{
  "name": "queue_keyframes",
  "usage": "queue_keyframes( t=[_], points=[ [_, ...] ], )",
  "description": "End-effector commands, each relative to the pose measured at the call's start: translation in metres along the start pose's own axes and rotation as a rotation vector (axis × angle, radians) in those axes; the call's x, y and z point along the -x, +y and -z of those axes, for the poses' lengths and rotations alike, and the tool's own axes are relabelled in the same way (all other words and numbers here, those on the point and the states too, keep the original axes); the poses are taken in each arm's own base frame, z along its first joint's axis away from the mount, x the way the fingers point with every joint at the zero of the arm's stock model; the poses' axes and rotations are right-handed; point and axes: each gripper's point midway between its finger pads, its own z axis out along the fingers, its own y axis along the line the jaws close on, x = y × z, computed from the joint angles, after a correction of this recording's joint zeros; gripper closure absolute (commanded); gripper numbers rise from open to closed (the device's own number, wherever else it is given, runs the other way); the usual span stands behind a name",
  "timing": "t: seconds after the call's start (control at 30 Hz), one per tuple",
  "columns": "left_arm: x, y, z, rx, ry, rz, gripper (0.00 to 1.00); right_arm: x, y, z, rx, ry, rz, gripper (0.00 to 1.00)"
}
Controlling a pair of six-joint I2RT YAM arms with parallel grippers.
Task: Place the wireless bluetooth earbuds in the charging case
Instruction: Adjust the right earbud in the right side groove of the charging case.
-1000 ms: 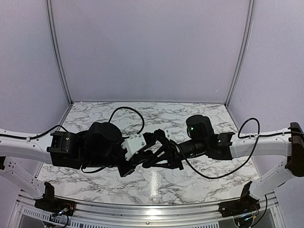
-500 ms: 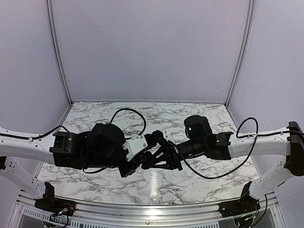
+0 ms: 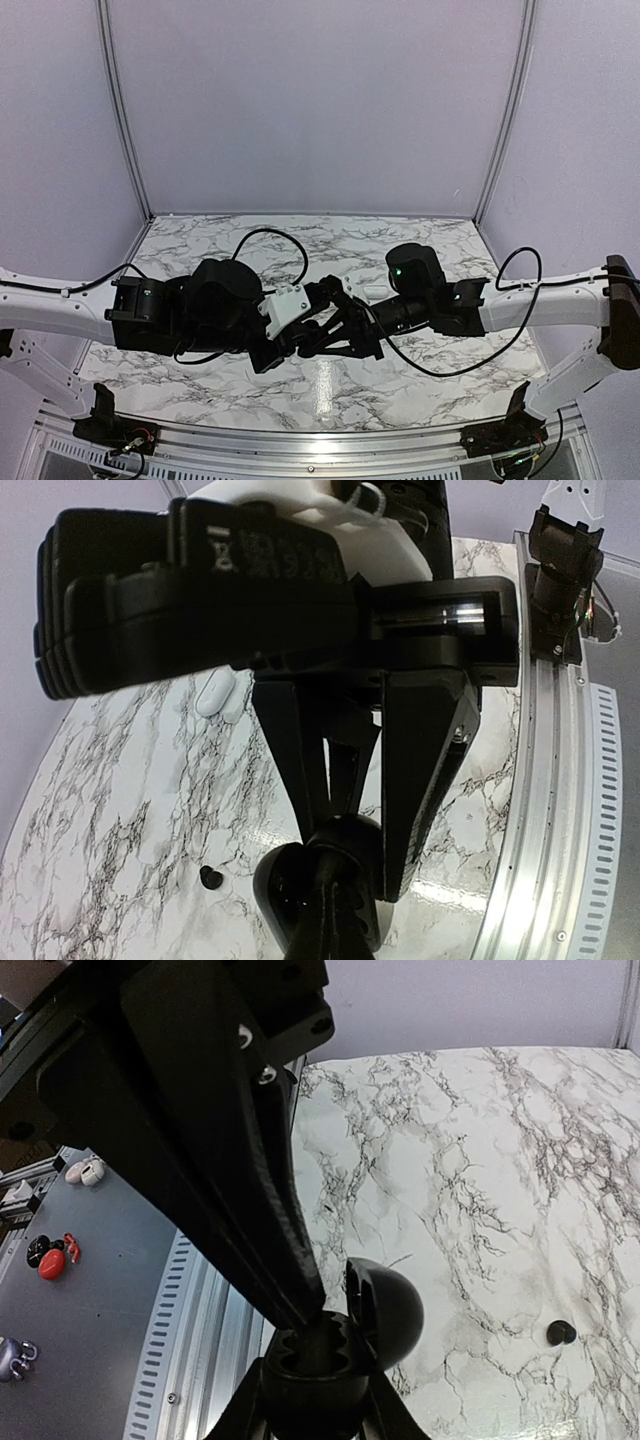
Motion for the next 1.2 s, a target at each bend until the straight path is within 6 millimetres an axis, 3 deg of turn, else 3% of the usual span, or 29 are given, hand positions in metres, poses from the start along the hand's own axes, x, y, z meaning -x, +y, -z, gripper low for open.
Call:
queue_keyframes(
  t=[0.0, 0.6, 0.77, 1.0, 1.1, 1.17],
  points=[
    [0.001, -0.006, -0.002, -0.037, 0.003, 0.007, 1.00, 0.030, 0.008, 0.000, 0.025, -0.076, 0.063, 1.00],
    [0.009, -0.013, 0.001, -0.088, -0.063, 0.039, 1.00, 0.054, 0.031, 0.020, 0.062, -0.202, 0.162, 1.00],
    [0.024, -0.007, 0.016, -0.080, -0.115, 0.053, 0.87, 0.044, 0.025, 0.016, 0.055, -0.177, 0.140, 1.00],
    [0.049, 0.012, 0.053, -0.054, -0.229, 0.088, 0.81, 0.027, 0.013, 0.016, 0.037, -0.165, 0.078, 1.00],
    [0.045, 0.033, 0.064, -0.028, -0.268, 0.164, 0.78, 0.023, 0.001, 0.024, 0.021, -0.184, 0.042, 1.00],
    [0.033, 0.052, 0.063, -0.001, -0.279, 0.235, 0.76, 0.023, -0.009, 0.033, 0.002, -0.206, 0.008, 1.00]
  ],
)
